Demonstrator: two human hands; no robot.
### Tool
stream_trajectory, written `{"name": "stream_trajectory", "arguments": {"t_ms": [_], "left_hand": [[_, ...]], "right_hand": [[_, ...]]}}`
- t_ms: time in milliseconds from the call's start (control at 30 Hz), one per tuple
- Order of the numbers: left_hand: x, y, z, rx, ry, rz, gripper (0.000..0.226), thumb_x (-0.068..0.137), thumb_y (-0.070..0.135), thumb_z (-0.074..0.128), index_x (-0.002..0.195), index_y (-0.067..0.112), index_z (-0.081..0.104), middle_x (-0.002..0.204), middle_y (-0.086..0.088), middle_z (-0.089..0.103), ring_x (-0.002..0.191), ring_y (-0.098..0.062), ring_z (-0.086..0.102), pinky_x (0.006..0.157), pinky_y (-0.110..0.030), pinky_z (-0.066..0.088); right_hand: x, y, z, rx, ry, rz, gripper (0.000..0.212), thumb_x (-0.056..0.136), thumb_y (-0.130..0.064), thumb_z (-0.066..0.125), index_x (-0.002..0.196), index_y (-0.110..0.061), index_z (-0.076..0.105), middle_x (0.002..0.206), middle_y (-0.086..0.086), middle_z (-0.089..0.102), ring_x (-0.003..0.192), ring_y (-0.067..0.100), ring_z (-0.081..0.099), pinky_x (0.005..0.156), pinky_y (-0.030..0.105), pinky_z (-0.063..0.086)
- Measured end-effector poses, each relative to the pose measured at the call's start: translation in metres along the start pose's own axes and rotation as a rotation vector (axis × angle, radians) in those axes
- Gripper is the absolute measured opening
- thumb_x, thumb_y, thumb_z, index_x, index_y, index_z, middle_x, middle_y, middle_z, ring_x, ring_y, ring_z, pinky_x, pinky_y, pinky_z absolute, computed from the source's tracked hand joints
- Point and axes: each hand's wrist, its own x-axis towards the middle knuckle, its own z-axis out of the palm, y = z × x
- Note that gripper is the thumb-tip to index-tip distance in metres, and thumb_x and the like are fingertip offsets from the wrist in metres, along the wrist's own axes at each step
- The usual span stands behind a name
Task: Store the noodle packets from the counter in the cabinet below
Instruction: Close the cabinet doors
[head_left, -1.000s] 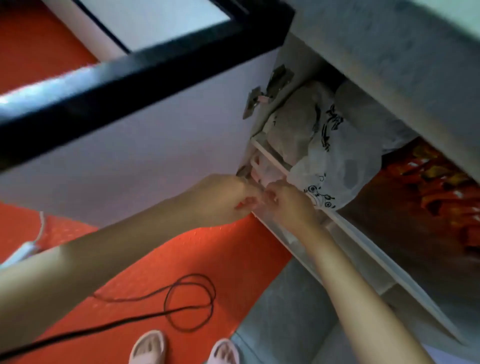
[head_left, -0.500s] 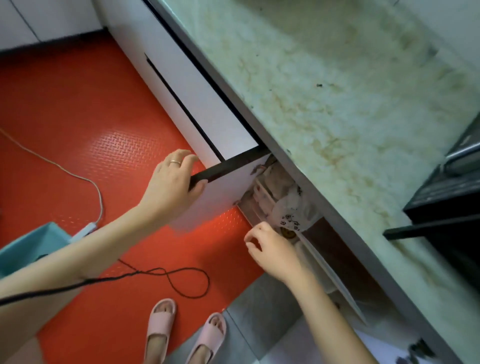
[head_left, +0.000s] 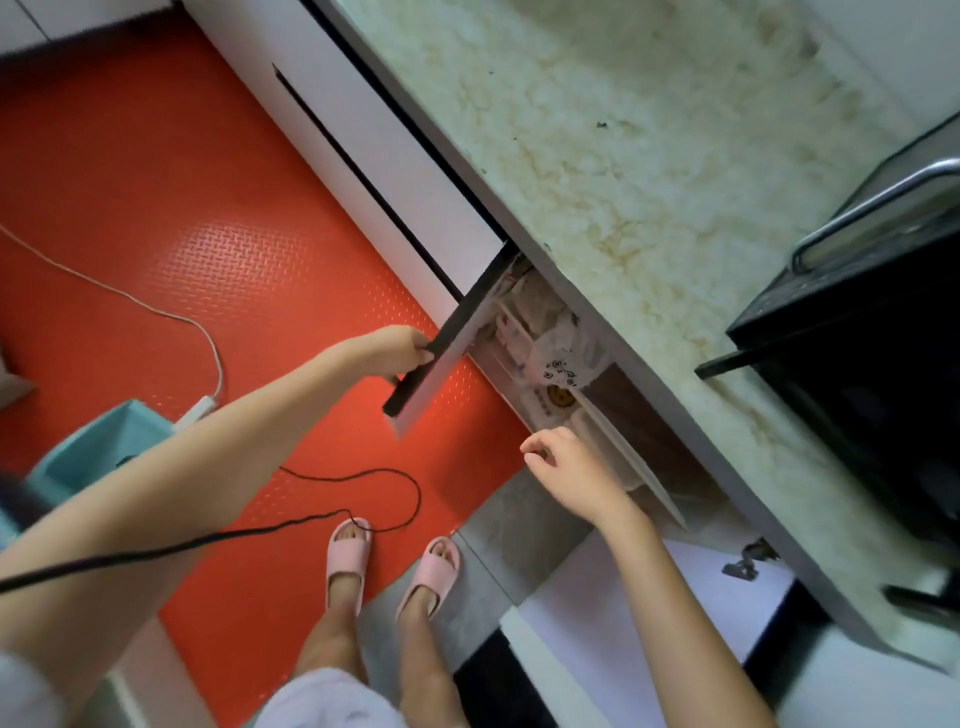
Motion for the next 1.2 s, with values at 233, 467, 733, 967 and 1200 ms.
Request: {"name": "stream_trajectory", "arguments": {"t_ms": [233, 467, 733, 967, 1200], "left_hand": [[0.025, 0.078, 0.088, -0.497, -0.160, -0.057, 0.036, 0.099, 0.016, 0.041, 0.130, -0.002, 0.042, 0.116, -0.011, 0.046, 0.106, -0.028, 0.051, 0.082, -0.042, 0.052], [0.055, 0.141, 0.132, -0.713, -0.012, -0.032, 0.020, 0.098, 0.017, 0.046, 0.112, 0.004, 0.052, 0.106, -0.013, 0.053, 0.096, -0.025, 0.055, 0.086, -0.037, 0.051], [0.066, 0.153, 0.148, -0.869, 0.041, 0.012, 0.033, 0.100, 0.011, 0.039, 0.131, 0.001, 0.047, 0.113, -0.012, 0.052, 0.105, -0.021, 0.055, 0.101, -0.030, 0.044], [0.076, 0.156, 0.156, -0.922, -0.149, 0.018, 0.035, 0.102, 0.011, 0.030, 0.132, 0.013, 0.048, 0.143, -0.014, 0.042, 0.140, -0.020, 0.031, 0.115, -0.038, 0.023], [0.099, 0.165, 0.159, -0.856, -0.137, -0.045, 0.038, 0.100, 0.002, 0.031, 0.136, 0.009, 0.044, 0.078, 0.006, 0.042, 0.066, -0.003, 0.037, 0.090, -0.026, 0.042]], "right_hand": [[-0.050, 0.030, 0.005, 0.072, -0.082, 0.135, 0.029, 0.097, -0.023, 0.048, 0.123, -0.014, 0.058, 0.127, 0.004, 0.055, 0.117, 0.018, 0.055, 0.097, 0.028, 0.042], [-0.096, 0.081, 0.004, 0.215, -0.032, 0.290, 0.027, 0.096, -0.026, 0.049, 0.121, -0.018, 0.058, 0.123, -0.001, 0.055, 0.113, 0.015, 0.056, 0.094, 0.028, 0.044], [-0.125, 0.115, 0.012, 0.314, 0.033, 0.370, 0.030, 0.098, -0.029, 0.045, 0.125, -0.020, 0.055, 0.128, -0.003, 0.055, 0.107, 0.007, 0.052, 0.092, 0.021, 0.041], [-0.129, 0.118, 0.023, 0.386, 0.032, 0.403, 0.027, 0.099, -0.027, 0.043, 0.121, -0.021, 0.056, 0.128, -0.004, 0.054, 0.106, 0.006, 0.050, 0.088, 0.018, 0.037], [-0.154, 0.156, 0.032, 0.290, 0.122, 0.540, 0.027, 0.098, -0.027, 0.044, 0.123, -0.025, 0.054, 0.129, -0.004, 0.051, 0.120, 0.012, 0.047, 0.101, 0.028, 0.041]]}}
